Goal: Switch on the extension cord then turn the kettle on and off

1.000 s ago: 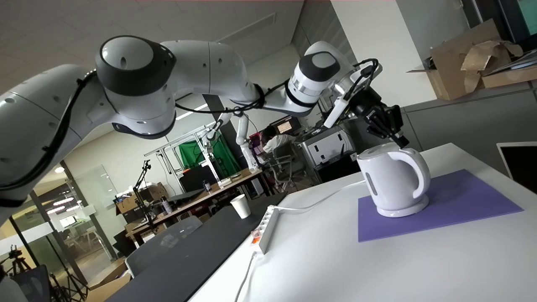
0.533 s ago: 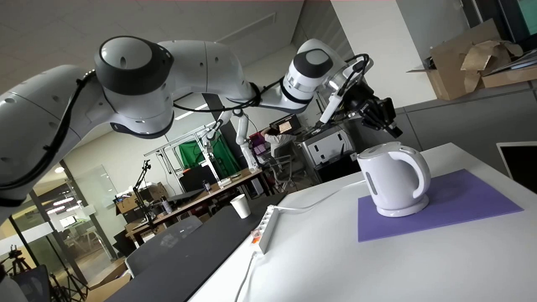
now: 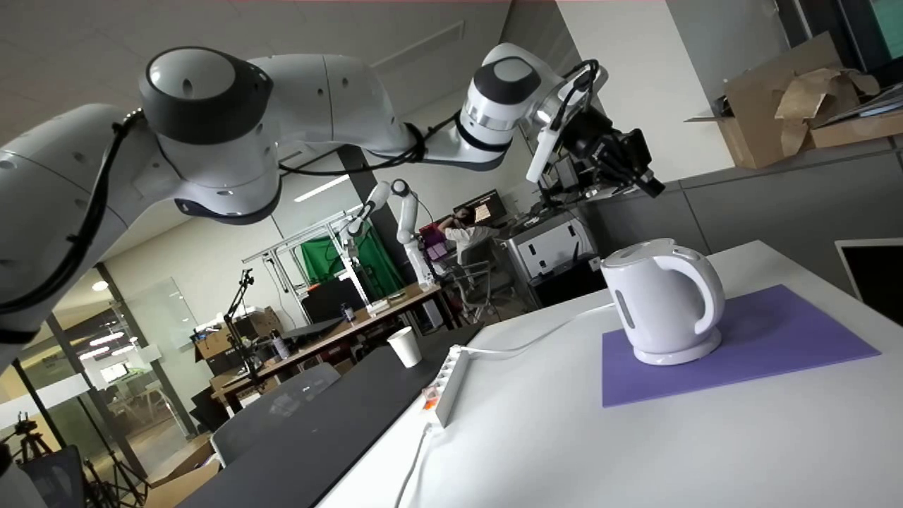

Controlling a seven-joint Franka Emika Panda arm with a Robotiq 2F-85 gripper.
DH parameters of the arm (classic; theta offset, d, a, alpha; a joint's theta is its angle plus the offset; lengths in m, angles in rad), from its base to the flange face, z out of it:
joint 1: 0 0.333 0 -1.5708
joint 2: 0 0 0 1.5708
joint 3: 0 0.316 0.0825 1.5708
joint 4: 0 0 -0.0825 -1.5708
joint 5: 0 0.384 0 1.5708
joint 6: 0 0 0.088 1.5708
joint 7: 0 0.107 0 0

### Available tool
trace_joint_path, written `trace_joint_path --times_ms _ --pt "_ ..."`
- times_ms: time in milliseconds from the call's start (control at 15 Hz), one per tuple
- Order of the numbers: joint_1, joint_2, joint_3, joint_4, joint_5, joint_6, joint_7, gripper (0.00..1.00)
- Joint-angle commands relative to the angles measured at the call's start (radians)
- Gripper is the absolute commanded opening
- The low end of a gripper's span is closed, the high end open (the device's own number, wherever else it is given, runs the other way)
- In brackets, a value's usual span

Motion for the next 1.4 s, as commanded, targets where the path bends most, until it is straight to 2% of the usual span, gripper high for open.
trace_joint_path --times_ms 0,667,733,1333 --pt "0.008 -0.013 -0.019 -0.006 -0.009 -0.029 0.021 0.0" --pt "-0.012 -0.045 -0.038 -0.089 0.004 -0.063 -0.025 0.0" --pt "-0.012 -0.001 -0.036 -0.039 0.002 -0.048 -0.01 0.01" --pt "-0.018 -0.012 -0.037 -0.056 0.003 -0.05 -0.021 0.01"
